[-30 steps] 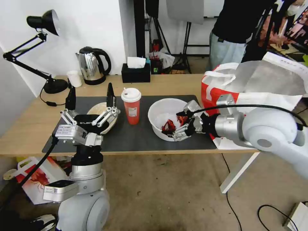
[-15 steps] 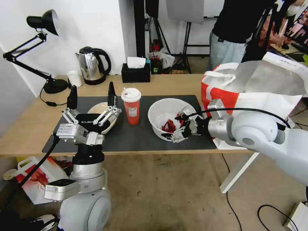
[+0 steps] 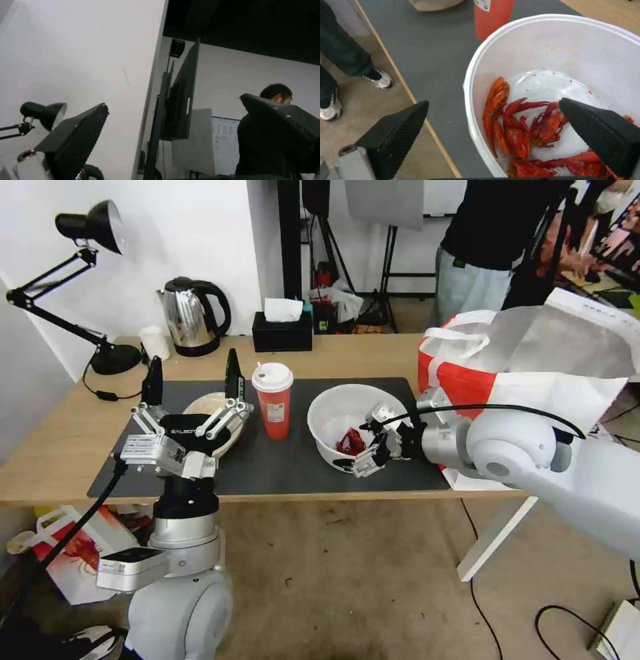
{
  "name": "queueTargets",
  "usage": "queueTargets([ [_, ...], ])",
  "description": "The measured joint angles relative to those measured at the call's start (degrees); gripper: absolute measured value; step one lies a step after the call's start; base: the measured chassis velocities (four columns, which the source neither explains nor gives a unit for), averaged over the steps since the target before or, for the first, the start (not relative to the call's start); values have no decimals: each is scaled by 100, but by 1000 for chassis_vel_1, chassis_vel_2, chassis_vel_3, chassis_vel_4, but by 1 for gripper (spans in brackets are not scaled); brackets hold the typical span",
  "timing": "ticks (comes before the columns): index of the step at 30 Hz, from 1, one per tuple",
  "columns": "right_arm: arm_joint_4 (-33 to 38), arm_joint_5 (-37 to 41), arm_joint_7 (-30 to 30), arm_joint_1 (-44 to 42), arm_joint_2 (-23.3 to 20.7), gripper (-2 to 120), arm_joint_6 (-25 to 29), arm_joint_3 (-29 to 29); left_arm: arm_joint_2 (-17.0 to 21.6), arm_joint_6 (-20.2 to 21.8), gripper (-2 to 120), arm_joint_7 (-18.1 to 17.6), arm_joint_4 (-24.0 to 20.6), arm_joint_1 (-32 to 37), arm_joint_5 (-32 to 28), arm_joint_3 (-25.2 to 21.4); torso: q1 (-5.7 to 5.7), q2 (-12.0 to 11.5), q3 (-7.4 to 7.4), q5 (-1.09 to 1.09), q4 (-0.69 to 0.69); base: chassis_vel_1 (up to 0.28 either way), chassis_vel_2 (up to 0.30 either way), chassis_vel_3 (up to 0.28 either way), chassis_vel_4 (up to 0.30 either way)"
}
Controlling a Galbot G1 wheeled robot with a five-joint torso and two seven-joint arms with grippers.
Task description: Pick up the trash from the table and place it into the takeout bag.
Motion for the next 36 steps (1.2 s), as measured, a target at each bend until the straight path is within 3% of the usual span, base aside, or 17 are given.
queueTargets([
  [36,-366,-365,-271,563,127,98,3,-818,-190,-2,100,35,-12,34,62,47,0,-1,0,0,0,0,0,0,0],
])
